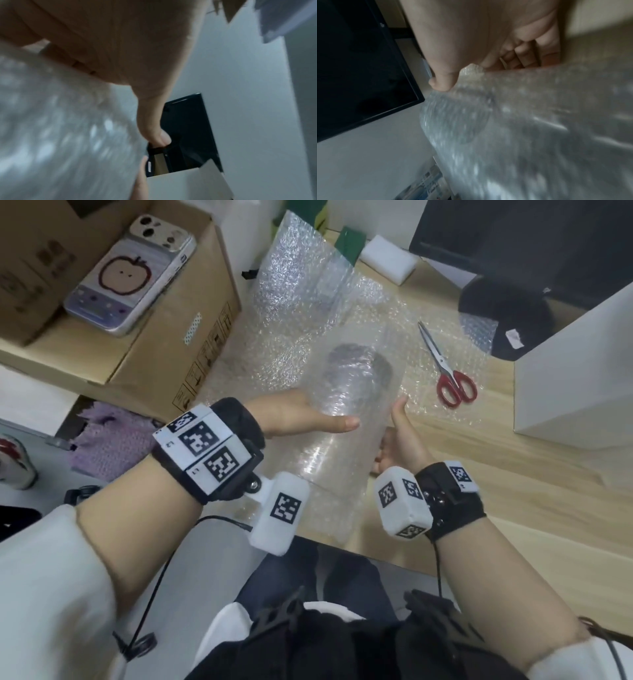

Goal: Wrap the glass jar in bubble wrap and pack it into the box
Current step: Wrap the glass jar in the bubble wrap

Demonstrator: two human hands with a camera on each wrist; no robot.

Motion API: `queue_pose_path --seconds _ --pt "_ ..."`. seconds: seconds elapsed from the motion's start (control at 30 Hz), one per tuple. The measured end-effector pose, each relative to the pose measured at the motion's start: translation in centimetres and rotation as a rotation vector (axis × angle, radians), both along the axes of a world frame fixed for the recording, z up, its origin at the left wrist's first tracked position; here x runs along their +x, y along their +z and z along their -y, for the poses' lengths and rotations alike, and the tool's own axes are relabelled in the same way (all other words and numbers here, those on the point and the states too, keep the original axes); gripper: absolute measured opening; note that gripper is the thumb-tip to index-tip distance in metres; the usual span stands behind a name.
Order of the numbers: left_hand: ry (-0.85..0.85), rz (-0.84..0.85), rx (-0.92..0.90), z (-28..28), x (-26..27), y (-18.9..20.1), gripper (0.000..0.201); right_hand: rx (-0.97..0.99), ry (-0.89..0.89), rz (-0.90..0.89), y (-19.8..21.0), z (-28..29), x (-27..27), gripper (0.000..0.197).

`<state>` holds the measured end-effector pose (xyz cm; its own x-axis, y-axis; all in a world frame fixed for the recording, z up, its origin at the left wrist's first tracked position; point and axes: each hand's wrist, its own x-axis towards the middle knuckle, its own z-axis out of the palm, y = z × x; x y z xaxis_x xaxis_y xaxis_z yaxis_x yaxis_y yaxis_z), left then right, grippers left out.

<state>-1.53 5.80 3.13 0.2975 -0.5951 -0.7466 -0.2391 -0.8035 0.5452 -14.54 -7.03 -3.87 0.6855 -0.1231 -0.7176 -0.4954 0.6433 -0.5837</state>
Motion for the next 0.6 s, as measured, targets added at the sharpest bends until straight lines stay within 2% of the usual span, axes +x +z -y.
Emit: queue_pose_path --seconds 0.07,0.2,0.27,0.3,0.37,0.47,0.5,0.53,0.6 --pt "0.097 -0.097 -0.056 -0.8 0.9 -0.9 0.101 0.061 -0.018 0.023 0.4 -0.2 0.4 0.079" --pt "0.292 -0.341 -0.157 -1.5 1.8 -3.0 0.081 0.036 -0.033 0.039 0.4 -0.4 0.3 0.067" --pt "0.371 -0.499 -0.249 -1.7 1.9 -4.3 0.077 0.04 -0.087 0.13 -0.2 0.0 -0.1 0.068" --pt "0.376 -0.578 -0.297 -1.6 1.9 -5.1 0.076 0.037 -0.11 0.161 -0.3 0.4 -0.3 0.071" --pt "0.382 -0.773 -0.395 -1.1 1.5 -6.0 0.064 -0.042 -0.137 0.097 0.1 1.4 -1.3 0.083" --pt "0.469 -0.967 -0.466 0.4 0.6 -5.5 0.049 -0.215 -0.111 -0.021 1.0 3.2 -3.2 0.115" --pt "0.479 -1.035 -0.456 1.2 0.3 -5.0 0.049 -0.269 -0.107 -0.016 1.5 3.8 -4.0 0.114" --pt "0.495 -1.097 -0.447 1.6 0.2 -4.7 0.051 -0.318 -0.103 0.006 1.8 4.0 -4.5 0.102" --pt "0.458 -1.219 -0.451 3.2 -0.8 -3.7 0.054 -0.215 -0.142 0.081 3.0 4.2 -6.1 0.07"
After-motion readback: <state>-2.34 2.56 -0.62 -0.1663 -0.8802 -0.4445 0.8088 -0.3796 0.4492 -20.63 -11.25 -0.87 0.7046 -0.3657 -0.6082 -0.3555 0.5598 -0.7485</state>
